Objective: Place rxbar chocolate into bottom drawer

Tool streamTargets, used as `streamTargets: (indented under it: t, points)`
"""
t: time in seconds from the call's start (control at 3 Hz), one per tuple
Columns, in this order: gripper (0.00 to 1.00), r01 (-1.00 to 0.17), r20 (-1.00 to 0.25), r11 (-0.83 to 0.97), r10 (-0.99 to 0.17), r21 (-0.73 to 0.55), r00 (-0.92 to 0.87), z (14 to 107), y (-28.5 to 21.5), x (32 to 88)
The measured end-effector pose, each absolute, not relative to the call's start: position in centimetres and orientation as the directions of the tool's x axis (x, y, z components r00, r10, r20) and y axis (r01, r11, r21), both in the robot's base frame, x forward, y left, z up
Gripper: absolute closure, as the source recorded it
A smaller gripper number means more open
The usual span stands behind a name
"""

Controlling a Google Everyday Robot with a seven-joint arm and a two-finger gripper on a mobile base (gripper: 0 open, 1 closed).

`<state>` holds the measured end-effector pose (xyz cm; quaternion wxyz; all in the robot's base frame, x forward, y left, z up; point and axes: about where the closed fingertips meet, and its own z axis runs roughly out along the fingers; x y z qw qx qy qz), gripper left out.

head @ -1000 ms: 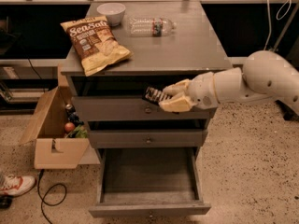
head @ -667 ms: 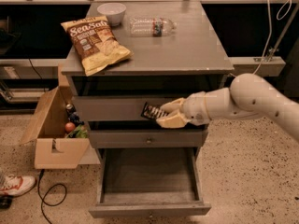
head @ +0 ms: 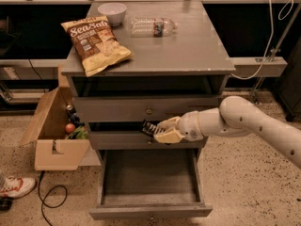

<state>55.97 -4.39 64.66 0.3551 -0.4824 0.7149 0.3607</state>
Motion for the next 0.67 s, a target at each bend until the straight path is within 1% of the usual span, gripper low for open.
streamTargets:
  t: [0.33, 0.67]
  points:
    - [1.0, -0.929, -0.828, 0.321, -0.458, 0.185, -0.324, 61.0, -5.0, 56.1]
    - [1.0, -0.896, -0.805, 0.387, -0.449, 0.216, -0.388, 54.6, -6.3, 56.1]
